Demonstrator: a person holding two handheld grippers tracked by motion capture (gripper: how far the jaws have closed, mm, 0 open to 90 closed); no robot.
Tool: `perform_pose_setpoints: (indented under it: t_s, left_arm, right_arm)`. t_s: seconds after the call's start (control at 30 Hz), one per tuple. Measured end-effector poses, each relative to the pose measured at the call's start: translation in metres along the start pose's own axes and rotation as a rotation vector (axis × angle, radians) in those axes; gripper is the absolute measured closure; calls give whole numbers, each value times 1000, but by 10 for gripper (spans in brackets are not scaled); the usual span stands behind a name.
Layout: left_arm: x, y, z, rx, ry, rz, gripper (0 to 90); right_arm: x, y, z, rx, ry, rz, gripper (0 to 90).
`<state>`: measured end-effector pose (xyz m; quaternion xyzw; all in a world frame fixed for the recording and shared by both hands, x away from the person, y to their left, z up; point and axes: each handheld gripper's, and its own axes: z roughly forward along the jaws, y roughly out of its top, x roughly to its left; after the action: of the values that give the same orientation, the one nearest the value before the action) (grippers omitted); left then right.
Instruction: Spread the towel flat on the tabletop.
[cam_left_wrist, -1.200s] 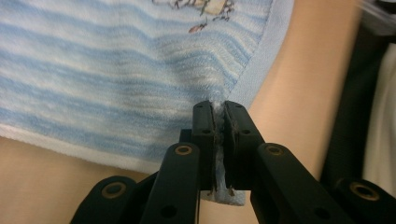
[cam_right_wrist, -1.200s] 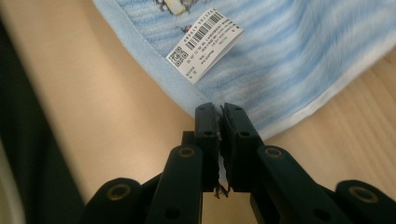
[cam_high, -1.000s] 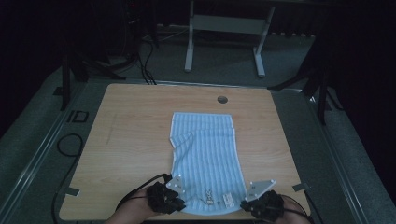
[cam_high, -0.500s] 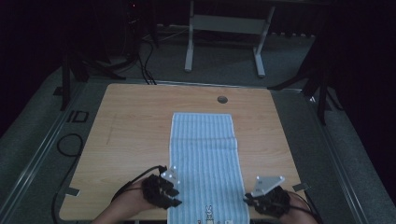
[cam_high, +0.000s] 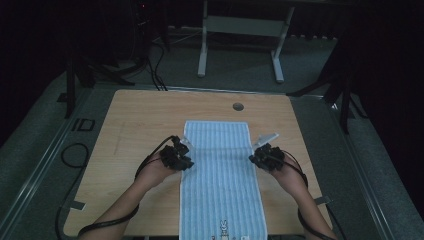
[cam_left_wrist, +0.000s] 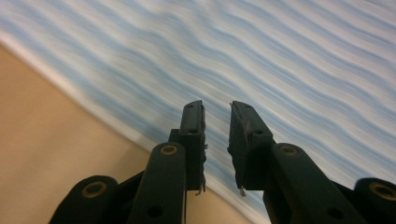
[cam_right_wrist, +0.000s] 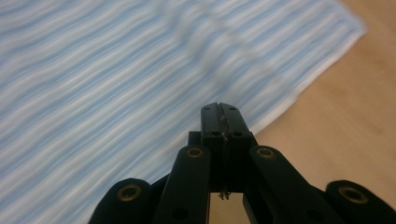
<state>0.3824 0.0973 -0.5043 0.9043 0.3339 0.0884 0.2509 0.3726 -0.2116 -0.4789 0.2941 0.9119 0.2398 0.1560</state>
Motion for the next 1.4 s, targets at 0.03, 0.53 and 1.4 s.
perform_pose_setpoints:
  t_s: [0.03, 0.53, 1.4]
  left_arm:
    - [4, 3, 4, 1, -3, -18, 747]
    - [12, 11, 37, 47, -2, -39, 691]
    - [42, 58, 63, 63, 19, -53, 677]
  right_arm:
    - [-11, 10, 13, -1, -30, 27, 898]
    - [-40, 12, 75, 85, -34, 157, 896]
    - [-90, 26, 89, 146, -45, 246, 896]
